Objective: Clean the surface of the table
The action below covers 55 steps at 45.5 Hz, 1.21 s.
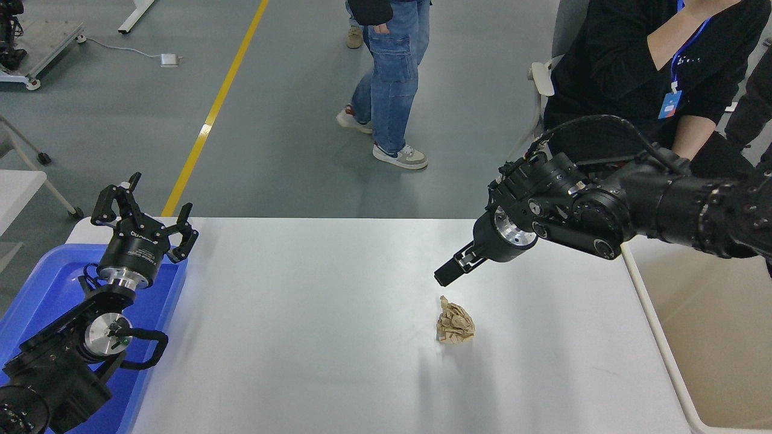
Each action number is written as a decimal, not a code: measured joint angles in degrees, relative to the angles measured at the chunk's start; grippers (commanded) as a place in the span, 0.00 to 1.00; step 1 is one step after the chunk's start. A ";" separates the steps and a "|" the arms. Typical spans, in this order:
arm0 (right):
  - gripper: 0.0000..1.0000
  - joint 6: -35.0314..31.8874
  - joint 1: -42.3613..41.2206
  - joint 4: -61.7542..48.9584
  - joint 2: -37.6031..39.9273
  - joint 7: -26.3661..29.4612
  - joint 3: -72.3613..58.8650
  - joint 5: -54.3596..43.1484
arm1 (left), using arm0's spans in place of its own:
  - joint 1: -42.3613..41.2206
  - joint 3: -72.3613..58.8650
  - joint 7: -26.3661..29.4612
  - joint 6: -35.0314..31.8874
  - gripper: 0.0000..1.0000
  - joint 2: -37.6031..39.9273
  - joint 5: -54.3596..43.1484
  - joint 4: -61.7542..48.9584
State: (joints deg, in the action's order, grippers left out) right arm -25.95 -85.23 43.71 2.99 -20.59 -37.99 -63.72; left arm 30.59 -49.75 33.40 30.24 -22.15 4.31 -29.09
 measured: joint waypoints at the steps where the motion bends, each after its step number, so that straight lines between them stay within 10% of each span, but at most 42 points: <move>1: 0.99 0.00 0.29 -0.27 -0.26 -0.01 -0.07 -0.02 | 0.00 0.00 0.00 0.00 1.00 0.00 0.00 0.00; 55: 0.99 3.22 13.74 -10.30 -2.98 0.03 -1.35 -1.06 | 0.00 0.00 0.00 0.00 1.00 -0.02 0.00 0.00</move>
State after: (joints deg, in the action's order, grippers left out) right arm -22.73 -71.49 33.41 0.01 -20.56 -39.34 -64.78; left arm 30.59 -49.75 33.40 30.24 -22.17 4.31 -29.09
